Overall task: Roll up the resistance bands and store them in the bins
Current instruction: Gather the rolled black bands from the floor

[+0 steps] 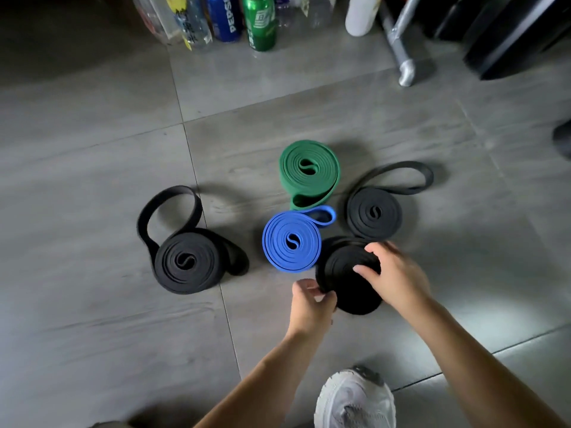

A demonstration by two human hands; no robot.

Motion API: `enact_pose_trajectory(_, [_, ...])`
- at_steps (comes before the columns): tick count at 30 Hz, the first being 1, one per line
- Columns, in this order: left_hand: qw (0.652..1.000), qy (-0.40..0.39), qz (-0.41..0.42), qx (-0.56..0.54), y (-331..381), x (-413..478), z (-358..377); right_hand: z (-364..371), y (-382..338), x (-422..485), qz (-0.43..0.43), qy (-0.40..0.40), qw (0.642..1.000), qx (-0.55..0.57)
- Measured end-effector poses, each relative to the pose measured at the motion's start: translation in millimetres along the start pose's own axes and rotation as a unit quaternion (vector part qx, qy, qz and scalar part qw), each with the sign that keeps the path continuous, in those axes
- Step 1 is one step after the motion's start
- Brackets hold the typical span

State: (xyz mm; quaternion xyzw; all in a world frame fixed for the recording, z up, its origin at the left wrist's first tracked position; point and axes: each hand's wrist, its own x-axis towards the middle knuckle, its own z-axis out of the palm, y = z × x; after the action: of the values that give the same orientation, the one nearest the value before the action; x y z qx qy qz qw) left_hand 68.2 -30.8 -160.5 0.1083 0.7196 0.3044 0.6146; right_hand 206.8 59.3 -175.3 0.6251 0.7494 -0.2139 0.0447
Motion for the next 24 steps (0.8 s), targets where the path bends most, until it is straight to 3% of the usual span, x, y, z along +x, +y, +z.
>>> enact_pose_trajectory(2, [0.999,-0.005,-0.014,-0.041,4,-3,9,-5,1,4,-0.001,-0.031,0.999,-0.010])
enact_pose_trajectory(4, [1.000,0.000,0.007,0.002,5,-2,13,-11,5,2,0.012,-0.042,0.999,-0.004])
enact_pose_trajectory(11, [0.990,-0.014,0.102,0.091,-16,-18,-5,-8,5,-55,0.052,0.017,0.993,0.105])
enact_pose_trajectory(15, [0.976,0.041,0.201,0.073,-11,-29,-31,-12,-25,-59,0.029,0.071,0.984,0.161])
enact_pose_trajectory(18, [0.961,0.085,0.261,0.031,10,-31,-66,-21,-66,-36,0.008,0.065,0.979,0.193])
enact_pose_trajectory(24, [0.940,0.198,0.268,-0.075,39,-31,-157,-18,-178,6,-0.109,0.021,0.969,0.223])
